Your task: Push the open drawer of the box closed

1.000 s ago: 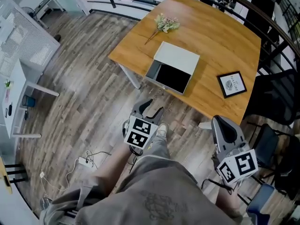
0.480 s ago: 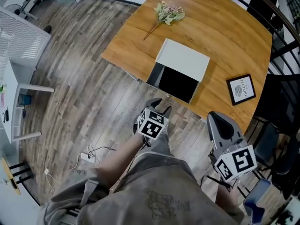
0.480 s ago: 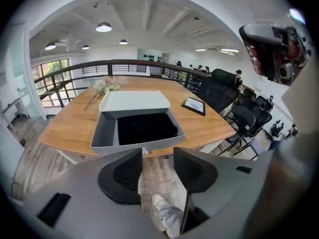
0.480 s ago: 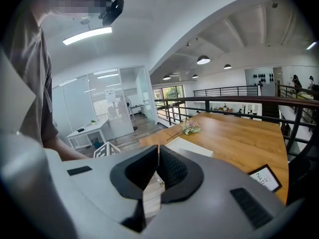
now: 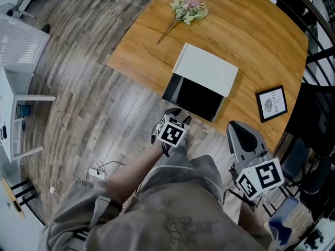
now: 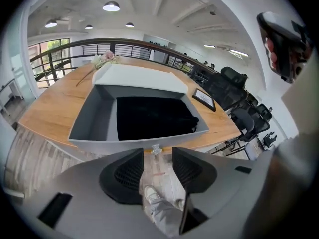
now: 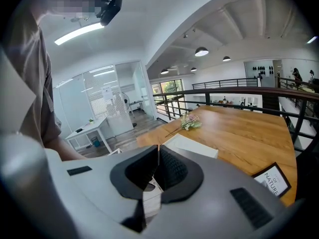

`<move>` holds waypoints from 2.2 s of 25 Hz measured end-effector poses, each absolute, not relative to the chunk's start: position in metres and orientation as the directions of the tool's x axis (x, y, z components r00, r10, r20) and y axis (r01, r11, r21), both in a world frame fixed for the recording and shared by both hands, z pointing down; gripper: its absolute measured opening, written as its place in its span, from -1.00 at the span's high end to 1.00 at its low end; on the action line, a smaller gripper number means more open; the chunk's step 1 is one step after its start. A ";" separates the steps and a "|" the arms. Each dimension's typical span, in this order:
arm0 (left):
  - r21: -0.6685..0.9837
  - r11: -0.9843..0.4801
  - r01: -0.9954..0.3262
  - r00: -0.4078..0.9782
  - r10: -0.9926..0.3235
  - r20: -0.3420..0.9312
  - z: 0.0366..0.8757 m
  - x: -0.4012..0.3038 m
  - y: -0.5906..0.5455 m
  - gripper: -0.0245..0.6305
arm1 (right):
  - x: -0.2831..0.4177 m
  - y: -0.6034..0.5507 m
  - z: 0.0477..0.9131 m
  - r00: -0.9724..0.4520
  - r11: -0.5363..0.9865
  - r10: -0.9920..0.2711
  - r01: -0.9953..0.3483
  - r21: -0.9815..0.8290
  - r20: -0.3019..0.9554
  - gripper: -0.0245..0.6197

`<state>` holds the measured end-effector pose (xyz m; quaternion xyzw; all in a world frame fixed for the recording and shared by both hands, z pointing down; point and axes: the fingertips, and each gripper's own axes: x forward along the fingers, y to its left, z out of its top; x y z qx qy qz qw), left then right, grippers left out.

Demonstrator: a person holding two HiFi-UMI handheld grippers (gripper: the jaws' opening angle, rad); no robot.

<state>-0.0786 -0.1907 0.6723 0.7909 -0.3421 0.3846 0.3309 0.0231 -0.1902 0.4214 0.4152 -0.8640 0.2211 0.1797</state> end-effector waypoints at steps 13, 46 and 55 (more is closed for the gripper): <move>0.305 -0.511 -0.804 0.468 -0.227 0.854 0.683 -0.075 -0.193 0.67 | 0.038 -0.222 0.429 -0.610 0.571 -0.616 -0.782 -0.251 0.500 0.80; 0.267 -0.500 -0.823 0.477 -0.355 0.804 0.680 -0.039 -0.305 0.67 | 0.123 -0.208 0.431 -0.549 0.371 -0.694 -0.827 -0.422 0.466 0.81; 0.139 -0.533 -0.835 0.437 -0.487 0.757 0.616 -0.043 -0.284 0.71 | 0.137 -0.196 0.400 -0.533 0.396 -0.738 -0.838 -0.375 0.413 0.80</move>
